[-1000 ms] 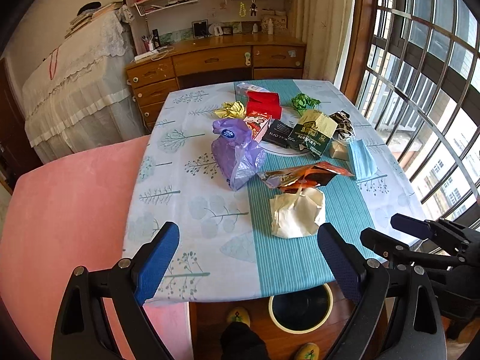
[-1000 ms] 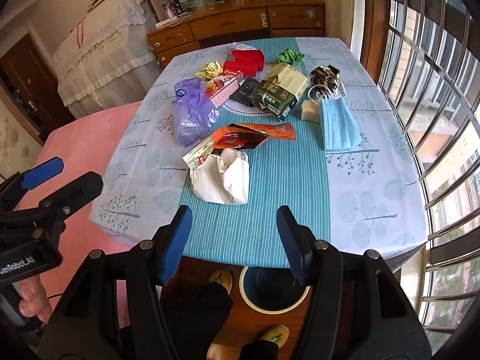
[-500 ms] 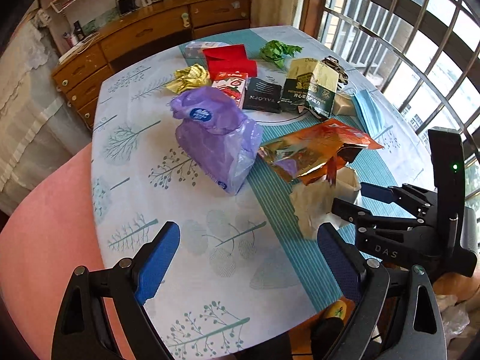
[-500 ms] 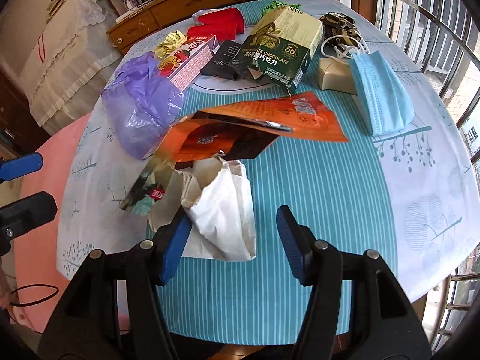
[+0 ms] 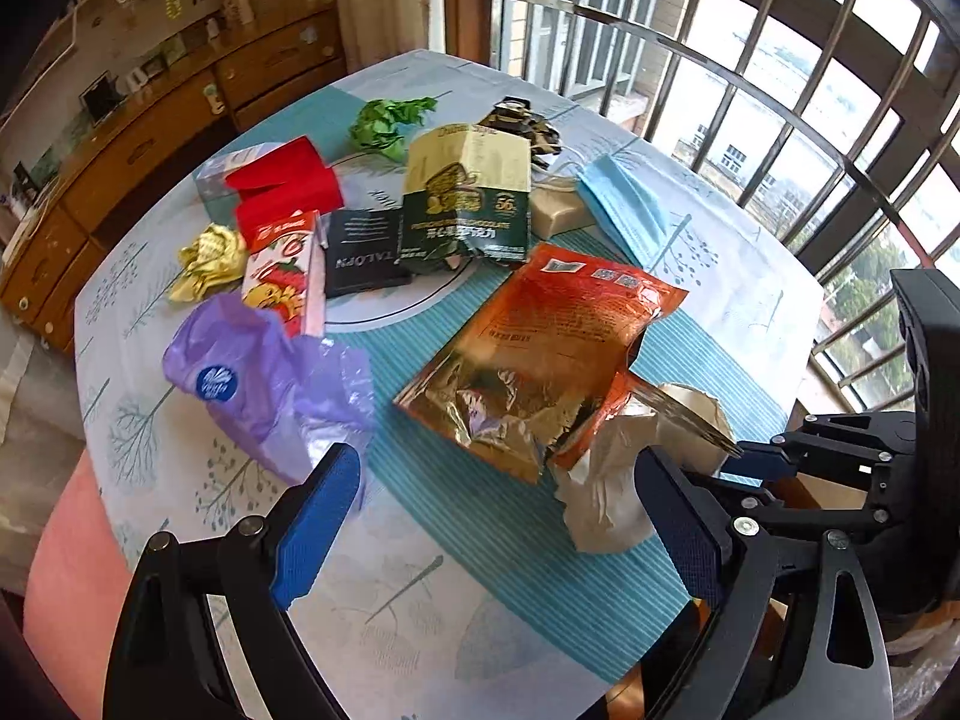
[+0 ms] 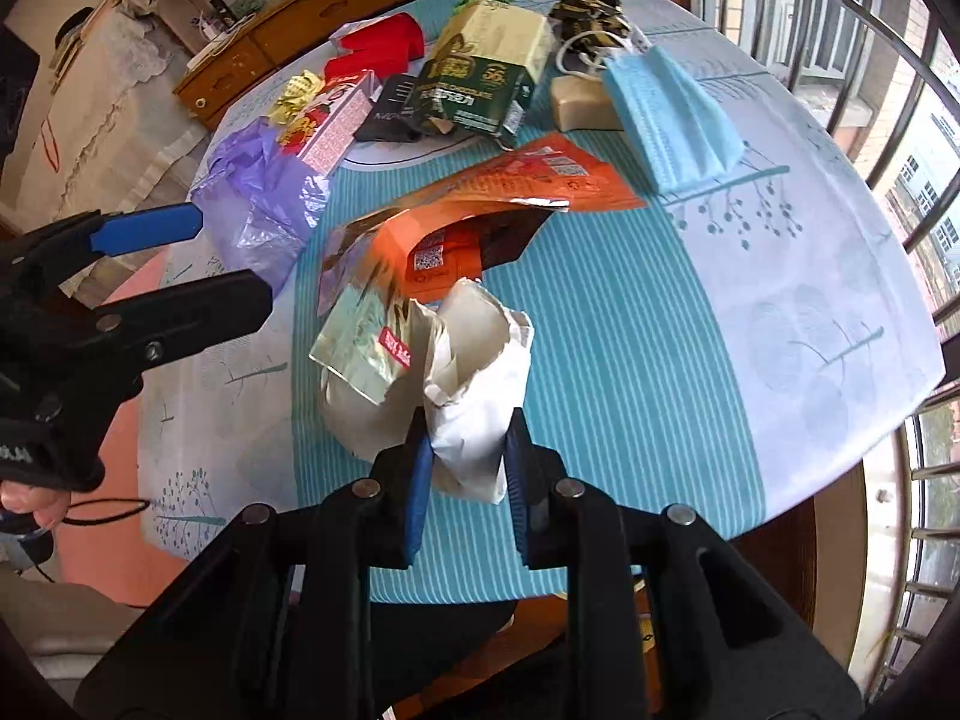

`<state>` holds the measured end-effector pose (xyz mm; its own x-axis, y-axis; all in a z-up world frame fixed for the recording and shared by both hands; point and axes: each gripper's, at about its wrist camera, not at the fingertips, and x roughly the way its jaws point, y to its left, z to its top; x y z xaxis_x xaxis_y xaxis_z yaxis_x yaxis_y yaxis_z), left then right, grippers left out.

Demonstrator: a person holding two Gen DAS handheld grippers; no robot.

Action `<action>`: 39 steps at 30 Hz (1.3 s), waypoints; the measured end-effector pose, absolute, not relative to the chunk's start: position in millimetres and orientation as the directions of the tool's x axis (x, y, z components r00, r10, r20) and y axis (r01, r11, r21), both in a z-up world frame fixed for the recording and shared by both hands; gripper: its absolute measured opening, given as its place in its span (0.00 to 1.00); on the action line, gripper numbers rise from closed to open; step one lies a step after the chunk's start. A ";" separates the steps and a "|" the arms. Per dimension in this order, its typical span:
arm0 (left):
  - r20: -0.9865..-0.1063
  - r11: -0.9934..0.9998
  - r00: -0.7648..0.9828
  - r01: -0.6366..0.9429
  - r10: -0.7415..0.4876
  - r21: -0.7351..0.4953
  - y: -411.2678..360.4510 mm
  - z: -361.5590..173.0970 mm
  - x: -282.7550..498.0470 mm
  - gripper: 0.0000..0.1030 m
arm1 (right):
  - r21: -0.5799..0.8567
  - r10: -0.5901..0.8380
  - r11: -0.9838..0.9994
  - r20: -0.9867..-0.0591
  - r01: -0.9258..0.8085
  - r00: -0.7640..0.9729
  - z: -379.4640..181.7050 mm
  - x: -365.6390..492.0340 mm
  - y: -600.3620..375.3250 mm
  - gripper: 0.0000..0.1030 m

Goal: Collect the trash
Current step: 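Close the right gripper on the white tissue bag while the left grasps the orange snack bag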

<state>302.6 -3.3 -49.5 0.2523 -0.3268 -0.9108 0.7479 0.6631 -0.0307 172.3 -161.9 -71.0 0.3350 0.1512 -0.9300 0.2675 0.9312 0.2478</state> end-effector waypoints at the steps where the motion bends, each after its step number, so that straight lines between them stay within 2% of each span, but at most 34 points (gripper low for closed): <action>1: -0.913 0.645 0.248 0.764 -0.324 -0.021 -10.8 -52.6 301.5 0.92 | 0.245 0.144 0.926 -0.933 0.287 0.330 -71.4 167.8 -166.1 0.19; 7: -0.935 0.546 0.214 0.837 -0.283 0.026 -56.8 -77.4 298.0 0.92 | 0.220 0.101 0.902 -0.944 0.372 0.314 -69.7 138.0 -187.2 0.19; 16: -0.953 0.531 0.101 0.845 -0.286 -0.070 -118.8 -86.7 301.7 0.92 | 0.189 0.053 0.884 -0.950 0.429 0.308 -74.0 114.9 -190.0 0.19; 20: -0.957 0.512 0.130 0.858 -0.258 -0.022 -149.4 -87.5 295.7 0.92 | 0.207 0.054 0.863 -0.945 0.462 0.322 -72.7 108.3 -191.9 0.19; 25: -0.979 0.539 0.148 0.841 -0.143 0.048 -171.9 -112.3 296.0 0.91 | 0.227 0.059 0.845 -0.940 0.485 0.336 -71.9 100.4 -193.7 0.19; 28: -0.989 0.562 0.130 0.824 -0.072 0.068 -177.4 -128.8 298.1 0.72 | 0.238 0.064 0.832 -0.938 0.500 0.341 -71.0 93.5 -194.5 0.19; 33: -0.993 0.606 0.105 0.794 -0.060 0.048 -175.3 -135.4 302.0 0.61 | 0.248 0.061 0.822 -0.933 0.512 0.354 -66.5 83.4 -194.8 0.18; 37: -0.990 0.619 0.120 0.784 -0.080 0.045 -167.6 -127.4 302.9 0.34 | 0.259 0.059 0.809 -0.929 0.527 0.366 -63.9 76.9 -198.4 0.18; 39: -0.988 0.626 0.122 0.779 -0.094 0.036 -161.6 -123.9 303.0 0.26 | 0.260 0.055 0.807 -0.927 0.531 0.371 -60.6 74.3 -199.2 0.18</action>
